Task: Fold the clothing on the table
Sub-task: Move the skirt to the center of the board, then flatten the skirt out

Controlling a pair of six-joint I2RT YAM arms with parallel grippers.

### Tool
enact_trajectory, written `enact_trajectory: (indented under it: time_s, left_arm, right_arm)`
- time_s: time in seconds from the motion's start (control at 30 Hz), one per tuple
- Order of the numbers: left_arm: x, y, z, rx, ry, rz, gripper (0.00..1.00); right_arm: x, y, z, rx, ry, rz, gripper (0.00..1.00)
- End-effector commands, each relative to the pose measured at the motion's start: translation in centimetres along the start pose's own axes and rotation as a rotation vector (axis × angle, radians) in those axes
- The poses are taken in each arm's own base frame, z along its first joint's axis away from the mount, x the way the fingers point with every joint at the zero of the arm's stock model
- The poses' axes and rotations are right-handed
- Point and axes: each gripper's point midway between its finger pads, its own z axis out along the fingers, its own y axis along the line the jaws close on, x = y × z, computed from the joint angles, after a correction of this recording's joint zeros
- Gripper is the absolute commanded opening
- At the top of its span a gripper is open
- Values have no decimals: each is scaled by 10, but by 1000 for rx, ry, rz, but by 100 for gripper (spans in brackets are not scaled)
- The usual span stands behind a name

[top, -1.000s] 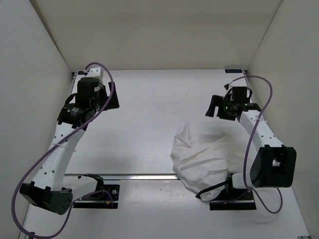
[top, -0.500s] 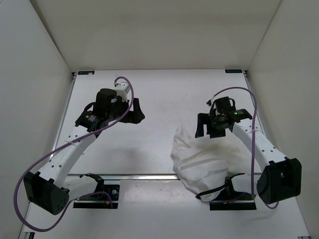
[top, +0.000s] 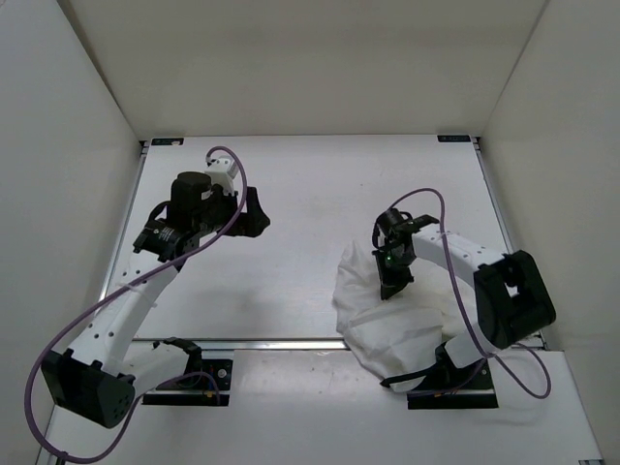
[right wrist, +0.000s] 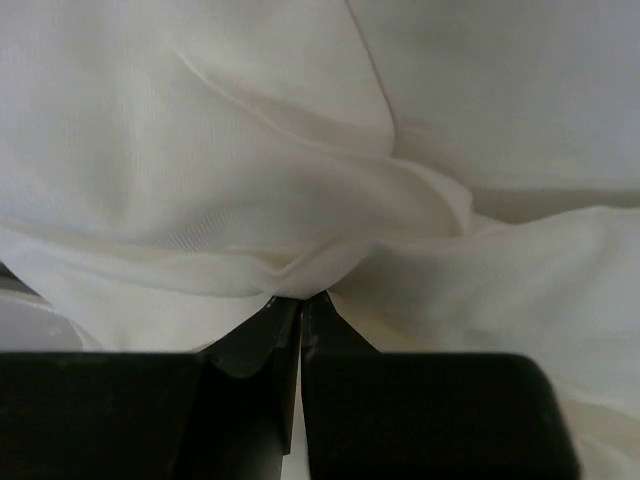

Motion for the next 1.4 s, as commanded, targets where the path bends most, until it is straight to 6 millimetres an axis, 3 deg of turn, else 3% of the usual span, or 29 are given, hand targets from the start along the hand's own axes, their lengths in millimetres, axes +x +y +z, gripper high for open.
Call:
enact_trajectory:
  time_s: [0.0, 0.2, 0.23, 0.37, 0.4, 0.43, 0.5, 0.57, 0.63, 0.67, 0.73, 0.77, 0.8, 0.83, 0.87, 0.9, 0.93, 0.97, 1.17, 1.23, 1.27, 1.3, 1.33, 1.37]
  left_arm:
    - [-13, 2, -19, -23, -67, 24, 99]
    - [-6, 6, -21, -38, -61, 13, 99]
    - [-7, 6, -20, -39, -65, 13, 99]
    - [-9, 15, -25, -77, -81, 9, 99]
    - [-6, 20, -27, -106, -76, -1, 99]
    - [-7, 26, -27, -131, -83, -7, 99]
    - [-7, 34, -32, -180, -92, -20, 98]
    - [-7, 43, -37, -228, -100, -32, 99]
    - [-9, 55, -43, -293, -114, -47, 99]
    - [-12, 57, -44, -303, -125, -45, 99]
    - [-13, 58, -42, -308, -126, -40, 98]
    - [-17, 54, -40, -284, -135, -36, 99]
    - [-16, 55, -37, -282, -140, -40, 99]
    - [-10, 56, -30, -271, -114, -44, 99]
    - [-13, 56, -27, -260, -125, -59, 99]
    - [-13, 60, -22, -265, -123, -68, 98]
    - [-12, 61, -18, -256, -115, -76, 99]
    - [-16, 61, -16, -250, -127, -70, 99]
    - [-9, 79, 14, -277, -34, -62, 98]
    - [-6, 82, 21, -281, -4, -56, 99]
    - [-5, 82, 25, -279, 10, -50, 99]
    - [-6, 81, 26, -272, 10, -48, 99]
    - [-2, 81, 29, -272, 27, -45, 99]
    - [-2, 81, 32, -273, 32, -41, 99]
  right_arm:
    - [-53, 11, -3, 15, -130, -53, 0]
    - [-143, 65, 4, -61, -232, -167, 0]
    - [-150, 75, 6, -68, -233, -195, 0]
    - [-212, 131, 8, -106, -308, -305, 0]
    - [-228, 154, 6, -140, -327, -325, 0]
    - [-231, 171, 6, -181, -320, -351, 0]
    - [-259, 219, 3, -267, -337, -368, 0]
    - [-261, 260, -1, -369, -321, -389, 0]
    - [-266, 276, -8, -397, -329, -383, 0]
    - [-262, 273, -8, -382, -311, -368, 0]
    - [-257, 247, -14, -289, -292, -343, 3]
    - [-254, 230, -28, -241, -290, -340, 12]
    - [-257, 217, -43, -197, -312, -319, 14]
    - [-261, 209, -67, -201, -354, -319, 19]
    - [-266, 199, -71, -202, -363, -293, 27]
    - [-267, 195, -92, -206, -398, -288, 33]
    - [-273, 186, -116, -178, -462, -274, 45]
    - [-278, 171, -127, -135, -494, -249, 54]
    - [-270, 117, -220, 19, -691, -186, 72]
    - [-250, 88, -238, 105, -719, -170, 74]
    - [-238, 71, -265, 135, -780, -139, 76]
    - [-232, 56, -243, 191, -754, -135, 78]
    - [-213, 43, -248, 212, -790, -128, 79]
    - [-192, 36, -277, 195, -876, -114, 80]
